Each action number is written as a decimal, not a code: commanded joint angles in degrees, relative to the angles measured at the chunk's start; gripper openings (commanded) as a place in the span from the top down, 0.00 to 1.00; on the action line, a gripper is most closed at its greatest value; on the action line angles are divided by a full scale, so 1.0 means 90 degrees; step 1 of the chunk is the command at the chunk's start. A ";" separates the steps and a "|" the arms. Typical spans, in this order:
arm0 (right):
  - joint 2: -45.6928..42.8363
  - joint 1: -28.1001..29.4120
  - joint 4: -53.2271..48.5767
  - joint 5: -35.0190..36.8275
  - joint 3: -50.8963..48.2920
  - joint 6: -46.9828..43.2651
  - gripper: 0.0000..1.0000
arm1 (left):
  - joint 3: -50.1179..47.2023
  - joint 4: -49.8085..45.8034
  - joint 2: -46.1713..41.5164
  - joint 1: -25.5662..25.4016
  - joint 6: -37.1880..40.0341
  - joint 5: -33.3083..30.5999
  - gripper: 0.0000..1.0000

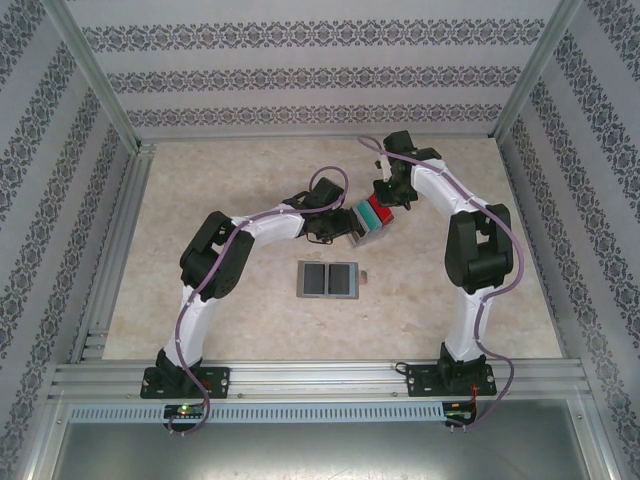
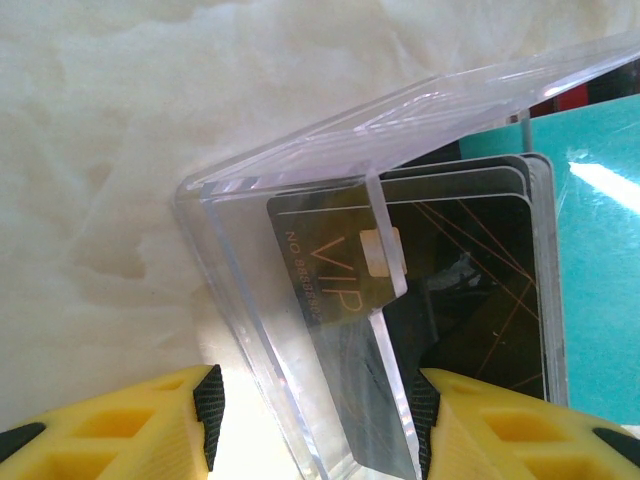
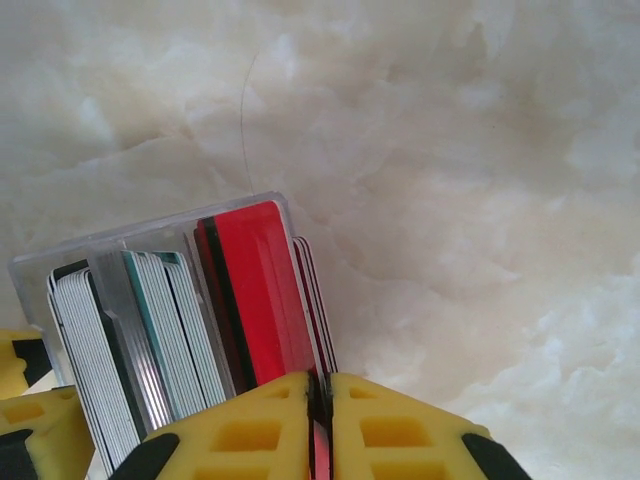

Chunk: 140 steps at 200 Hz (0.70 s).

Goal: Put the credit cards into the card holder
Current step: Pick up several credit cards from the storage box.

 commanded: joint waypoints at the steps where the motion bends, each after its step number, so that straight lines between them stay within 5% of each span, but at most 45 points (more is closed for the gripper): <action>1: -0.0241 0.0013 -0.0093 0.0099 0.0040 0.0062 0.93 | -0.0156 -0.0513 0.0038 0.0008 0.0001 0.0007 0.46; 140: -0.1521 0.0030 0.0423 -0.1200 -0.0644 0.1223 1.00 | -0.0430 0.0074 -0.0755 0.0009 0.0251 0.0127 0.38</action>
